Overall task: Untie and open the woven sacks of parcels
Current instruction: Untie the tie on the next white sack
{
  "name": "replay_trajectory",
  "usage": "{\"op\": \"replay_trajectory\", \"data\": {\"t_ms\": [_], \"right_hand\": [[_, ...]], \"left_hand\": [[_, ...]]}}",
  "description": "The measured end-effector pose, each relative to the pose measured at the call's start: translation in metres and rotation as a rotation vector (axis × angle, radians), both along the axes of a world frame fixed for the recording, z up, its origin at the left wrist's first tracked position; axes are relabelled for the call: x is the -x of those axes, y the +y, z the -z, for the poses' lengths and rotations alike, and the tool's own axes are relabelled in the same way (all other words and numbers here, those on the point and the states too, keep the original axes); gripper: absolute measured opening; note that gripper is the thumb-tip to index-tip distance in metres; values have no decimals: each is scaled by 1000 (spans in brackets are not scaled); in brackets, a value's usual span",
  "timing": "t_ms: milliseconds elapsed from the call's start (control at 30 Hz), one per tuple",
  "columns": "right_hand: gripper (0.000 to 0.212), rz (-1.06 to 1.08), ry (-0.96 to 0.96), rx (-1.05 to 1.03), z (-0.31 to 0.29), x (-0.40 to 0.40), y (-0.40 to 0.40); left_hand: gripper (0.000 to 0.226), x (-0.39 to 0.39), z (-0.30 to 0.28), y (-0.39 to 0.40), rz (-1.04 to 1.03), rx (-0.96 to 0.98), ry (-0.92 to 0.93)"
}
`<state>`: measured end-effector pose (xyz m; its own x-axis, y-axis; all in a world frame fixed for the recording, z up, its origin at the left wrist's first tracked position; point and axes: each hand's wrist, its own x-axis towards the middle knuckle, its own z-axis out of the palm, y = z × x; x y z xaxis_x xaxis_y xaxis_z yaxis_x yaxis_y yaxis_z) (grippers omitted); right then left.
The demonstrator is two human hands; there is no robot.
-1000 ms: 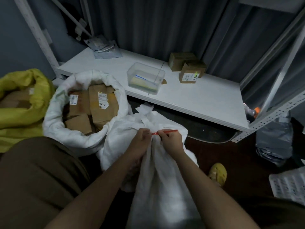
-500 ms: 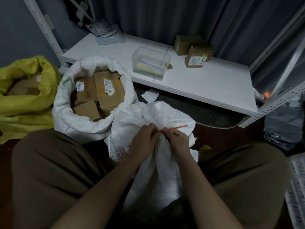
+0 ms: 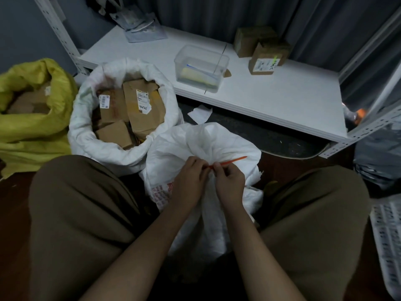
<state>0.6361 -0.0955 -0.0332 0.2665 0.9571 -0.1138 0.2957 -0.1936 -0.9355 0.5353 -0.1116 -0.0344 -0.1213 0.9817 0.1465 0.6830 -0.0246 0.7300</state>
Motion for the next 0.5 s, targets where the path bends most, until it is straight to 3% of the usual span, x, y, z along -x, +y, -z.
{"op": "replay_trajectory", "data": {"t_ms": [233,500], "right_hand": [[16,-25,-150,19,-9,4,0],[19,-64,-254,24,-10,1,1]], "left_hand": [[16,-1,1,-1,-1,39,-100],[21,2,6,8,110,167,-63]]}}
